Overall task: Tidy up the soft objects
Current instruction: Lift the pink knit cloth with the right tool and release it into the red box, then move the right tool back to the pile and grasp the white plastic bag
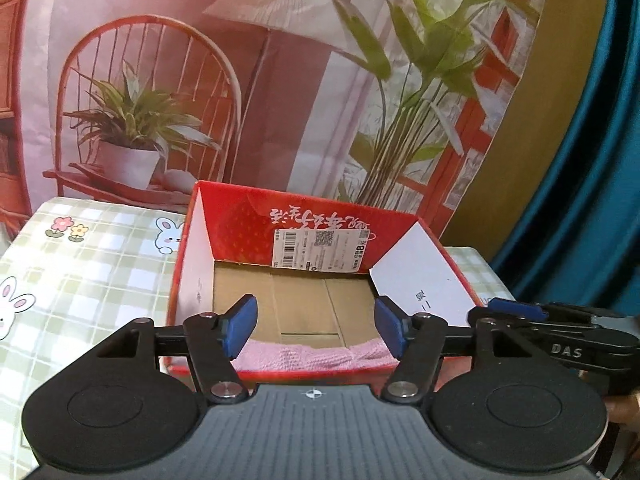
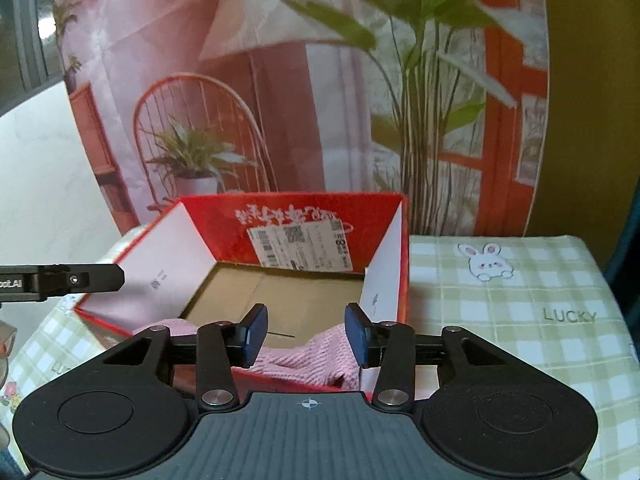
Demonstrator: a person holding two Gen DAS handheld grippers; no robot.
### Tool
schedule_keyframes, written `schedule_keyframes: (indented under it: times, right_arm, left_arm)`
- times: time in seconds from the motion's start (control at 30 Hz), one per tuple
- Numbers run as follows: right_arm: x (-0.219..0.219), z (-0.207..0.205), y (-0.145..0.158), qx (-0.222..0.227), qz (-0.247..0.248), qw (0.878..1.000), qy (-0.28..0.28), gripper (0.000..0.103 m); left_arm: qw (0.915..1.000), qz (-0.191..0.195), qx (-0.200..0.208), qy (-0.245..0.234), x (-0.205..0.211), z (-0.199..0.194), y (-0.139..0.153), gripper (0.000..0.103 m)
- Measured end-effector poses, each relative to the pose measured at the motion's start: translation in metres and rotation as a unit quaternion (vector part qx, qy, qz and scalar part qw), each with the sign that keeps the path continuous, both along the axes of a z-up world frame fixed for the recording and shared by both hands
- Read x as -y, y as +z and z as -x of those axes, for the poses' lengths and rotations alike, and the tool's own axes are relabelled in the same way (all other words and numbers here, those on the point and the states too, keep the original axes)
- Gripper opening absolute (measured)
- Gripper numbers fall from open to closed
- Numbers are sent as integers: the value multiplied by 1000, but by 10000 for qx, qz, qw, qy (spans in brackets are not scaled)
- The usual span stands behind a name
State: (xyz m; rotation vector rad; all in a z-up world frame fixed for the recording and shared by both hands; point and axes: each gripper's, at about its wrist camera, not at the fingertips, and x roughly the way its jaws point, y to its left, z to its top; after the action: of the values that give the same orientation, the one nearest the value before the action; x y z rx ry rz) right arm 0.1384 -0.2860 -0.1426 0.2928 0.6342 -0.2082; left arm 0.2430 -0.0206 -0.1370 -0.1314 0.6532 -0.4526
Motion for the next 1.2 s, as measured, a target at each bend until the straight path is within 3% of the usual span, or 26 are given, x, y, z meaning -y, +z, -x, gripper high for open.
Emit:
schedule_keyframes:
  times: [0.33,0.63,0.83,1.2]
  right_arm:
    - [-42,60,18,379,29,9992,91,40]
    - [-68,111,19,419,-128,9989,141,40]
    - [-84,139,5,147,-301,9991,278,40]
    - [-111,162,-26,-421,-571,9958,574,40]
  left_arm:
    - [9998,-72,145,78,-22,57,7,68]
    - [9992,-282,114,243,-51,110,-14,73]
    - [9973,-370,-238,593,-71,128,-46,77]
    - [9891,-29,-1143,929,-92,128,-96,77]
